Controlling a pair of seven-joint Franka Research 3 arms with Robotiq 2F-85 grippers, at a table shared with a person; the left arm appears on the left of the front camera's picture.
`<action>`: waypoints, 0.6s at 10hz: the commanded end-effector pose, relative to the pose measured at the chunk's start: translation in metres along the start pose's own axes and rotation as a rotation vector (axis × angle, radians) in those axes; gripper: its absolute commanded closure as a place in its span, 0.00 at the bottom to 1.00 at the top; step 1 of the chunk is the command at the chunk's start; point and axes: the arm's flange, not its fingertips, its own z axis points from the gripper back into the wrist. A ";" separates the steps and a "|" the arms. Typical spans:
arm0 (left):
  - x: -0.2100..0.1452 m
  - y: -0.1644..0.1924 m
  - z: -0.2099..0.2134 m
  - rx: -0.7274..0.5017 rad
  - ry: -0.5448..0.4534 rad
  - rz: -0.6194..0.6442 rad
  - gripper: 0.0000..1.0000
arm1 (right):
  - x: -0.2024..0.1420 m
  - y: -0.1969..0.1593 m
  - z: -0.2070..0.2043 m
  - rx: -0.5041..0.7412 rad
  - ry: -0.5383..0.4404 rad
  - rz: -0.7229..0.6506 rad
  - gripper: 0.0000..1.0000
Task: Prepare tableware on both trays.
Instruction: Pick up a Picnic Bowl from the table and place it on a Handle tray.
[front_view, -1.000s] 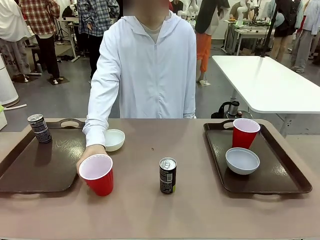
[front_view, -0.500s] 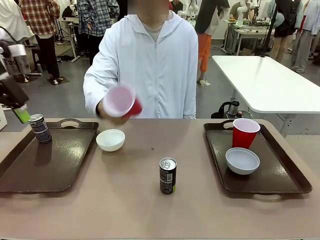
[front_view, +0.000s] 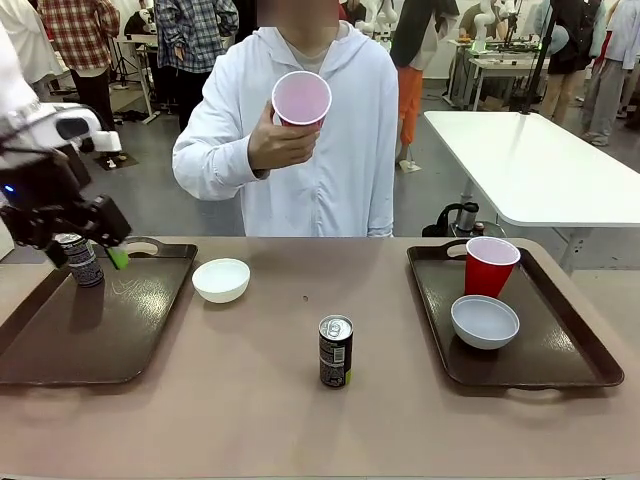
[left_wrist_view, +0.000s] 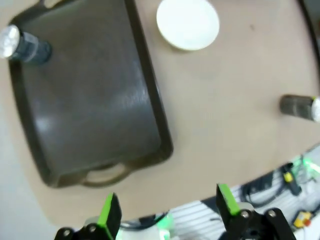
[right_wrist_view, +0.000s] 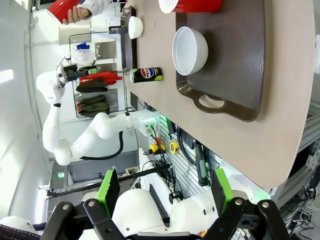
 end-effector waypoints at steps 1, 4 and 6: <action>0.004 -0.011 -0.020 0.041 -0.063 0.036 0.00 | -0.002 0.002 0.001 -0.011 -0.012 -0.019 0.04; 0.005 -0.004 -0.014 0.005 -0.027 0.009 0.00 | -0.002 0.002 0.001 -0.011 -0.012 -0.019 0.04; 0.005 -0.006 -0.018 -0.002 -0.056 0.001 0.00 | -0.002 0.002 0.001 -0.011 -0.012 -0.019 0.04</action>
